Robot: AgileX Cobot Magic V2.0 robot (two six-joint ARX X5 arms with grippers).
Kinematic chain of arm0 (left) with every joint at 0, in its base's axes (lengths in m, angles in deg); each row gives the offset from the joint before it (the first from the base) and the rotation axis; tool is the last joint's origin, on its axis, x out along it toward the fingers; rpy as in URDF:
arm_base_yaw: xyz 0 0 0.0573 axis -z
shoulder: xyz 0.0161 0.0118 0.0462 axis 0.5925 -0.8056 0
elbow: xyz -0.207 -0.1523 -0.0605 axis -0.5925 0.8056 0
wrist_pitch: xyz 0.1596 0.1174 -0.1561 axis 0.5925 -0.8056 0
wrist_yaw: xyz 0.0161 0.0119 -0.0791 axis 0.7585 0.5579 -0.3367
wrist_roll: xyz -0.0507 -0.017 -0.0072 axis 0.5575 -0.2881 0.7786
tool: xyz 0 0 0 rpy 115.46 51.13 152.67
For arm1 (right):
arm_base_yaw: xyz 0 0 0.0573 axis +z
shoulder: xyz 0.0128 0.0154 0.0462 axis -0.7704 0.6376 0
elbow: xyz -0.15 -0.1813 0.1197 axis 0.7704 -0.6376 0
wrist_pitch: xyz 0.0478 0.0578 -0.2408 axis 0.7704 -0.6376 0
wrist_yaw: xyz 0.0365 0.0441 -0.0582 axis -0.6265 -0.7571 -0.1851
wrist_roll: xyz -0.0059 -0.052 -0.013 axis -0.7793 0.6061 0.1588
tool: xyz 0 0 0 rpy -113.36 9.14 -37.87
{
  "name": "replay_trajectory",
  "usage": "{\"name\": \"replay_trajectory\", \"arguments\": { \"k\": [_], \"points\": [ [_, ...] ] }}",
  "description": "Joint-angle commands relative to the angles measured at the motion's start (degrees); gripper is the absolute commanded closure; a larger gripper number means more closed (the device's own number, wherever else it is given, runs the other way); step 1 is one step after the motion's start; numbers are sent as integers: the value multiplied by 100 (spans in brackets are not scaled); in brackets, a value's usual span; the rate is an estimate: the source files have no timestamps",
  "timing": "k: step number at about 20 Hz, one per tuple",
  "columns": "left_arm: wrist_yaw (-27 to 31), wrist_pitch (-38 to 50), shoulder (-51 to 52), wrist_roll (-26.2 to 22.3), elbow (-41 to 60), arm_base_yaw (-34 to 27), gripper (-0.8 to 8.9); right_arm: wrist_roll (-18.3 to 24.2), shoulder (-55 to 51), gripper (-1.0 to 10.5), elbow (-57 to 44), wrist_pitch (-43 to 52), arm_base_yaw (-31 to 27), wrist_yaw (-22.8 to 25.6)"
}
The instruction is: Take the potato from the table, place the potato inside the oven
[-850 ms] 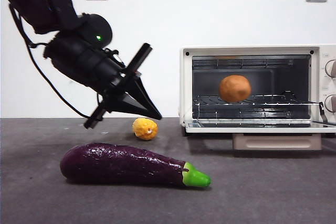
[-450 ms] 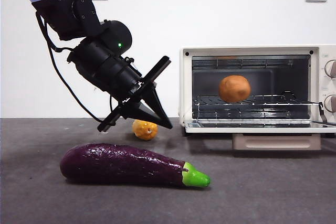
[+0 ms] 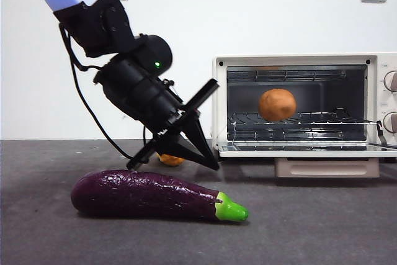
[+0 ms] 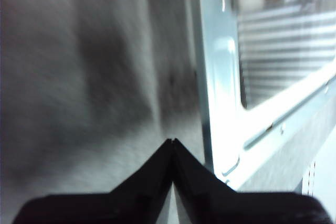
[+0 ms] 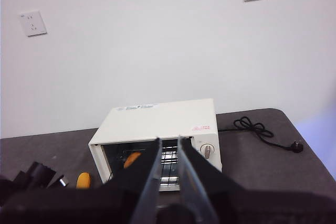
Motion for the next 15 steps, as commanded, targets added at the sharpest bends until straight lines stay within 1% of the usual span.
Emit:
{"name": "replay_trajectory", "arguments": {
  "k": [1,6,12,15],
  "points": [
    [-66,0,-92,50,9,-11,820,-66,-24,892,11,-133,7,4],
    [-179,28,-120,85,9,-13,820,-96,-24,892,11,-133,7,4],
    [-675,245,-365,352,9,-13,820,-114,-24,892,11,-133,7,-20],
    [-831,291,-459,380,9,-26,820,-111,-24,892,13,-136,7,-31]
  ]
}}
